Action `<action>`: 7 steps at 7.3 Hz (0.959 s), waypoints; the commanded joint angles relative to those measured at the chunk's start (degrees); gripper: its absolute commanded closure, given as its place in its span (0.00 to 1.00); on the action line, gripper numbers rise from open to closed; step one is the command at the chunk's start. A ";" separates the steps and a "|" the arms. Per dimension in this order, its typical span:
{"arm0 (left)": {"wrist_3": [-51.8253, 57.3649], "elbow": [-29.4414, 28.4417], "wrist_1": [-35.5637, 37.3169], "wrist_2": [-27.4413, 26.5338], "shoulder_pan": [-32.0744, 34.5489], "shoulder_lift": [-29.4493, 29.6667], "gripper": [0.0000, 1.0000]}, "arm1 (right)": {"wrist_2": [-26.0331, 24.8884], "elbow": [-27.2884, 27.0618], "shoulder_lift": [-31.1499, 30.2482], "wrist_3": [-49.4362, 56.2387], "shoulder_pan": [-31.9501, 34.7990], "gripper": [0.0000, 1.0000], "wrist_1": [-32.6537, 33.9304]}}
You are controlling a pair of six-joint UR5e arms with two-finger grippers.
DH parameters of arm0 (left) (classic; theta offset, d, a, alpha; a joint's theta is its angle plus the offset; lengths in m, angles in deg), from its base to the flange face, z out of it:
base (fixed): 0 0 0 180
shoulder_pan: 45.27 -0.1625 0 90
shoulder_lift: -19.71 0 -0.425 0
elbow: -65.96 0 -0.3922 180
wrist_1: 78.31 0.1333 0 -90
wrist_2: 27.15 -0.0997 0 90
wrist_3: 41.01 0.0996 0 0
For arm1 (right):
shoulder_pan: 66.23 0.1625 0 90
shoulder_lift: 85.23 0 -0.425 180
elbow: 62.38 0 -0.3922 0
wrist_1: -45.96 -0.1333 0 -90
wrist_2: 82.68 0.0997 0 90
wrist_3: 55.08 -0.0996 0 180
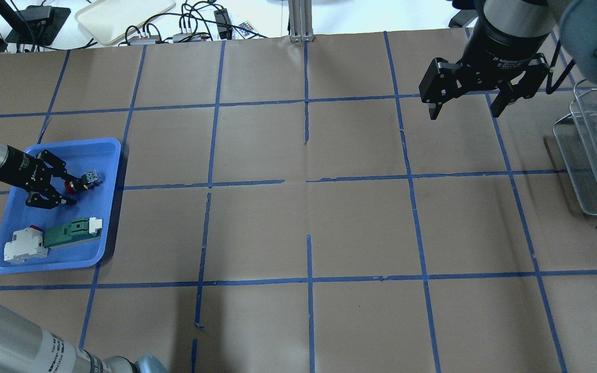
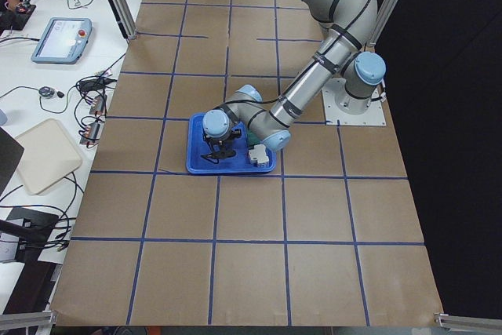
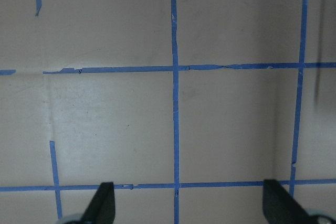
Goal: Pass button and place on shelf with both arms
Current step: 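Lower the left gripper and close it on the red push button, then lift the button and carry it toward the table center with the left gripper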
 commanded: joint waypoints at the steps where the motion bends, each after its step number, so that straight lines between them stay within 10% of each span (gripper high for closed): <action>1: 0.01 -0.82 -0.08 0.06 0.00 -0.01 1.00 | 0.00 0.00 0.00 -0.09 0.00 0.00 0.00; 7: 8.86 -8.79 -10.91 0.85 6.64 -6.58 1.00 | 0.00 0.00 0.00 0.08 0.00 0.00 0.35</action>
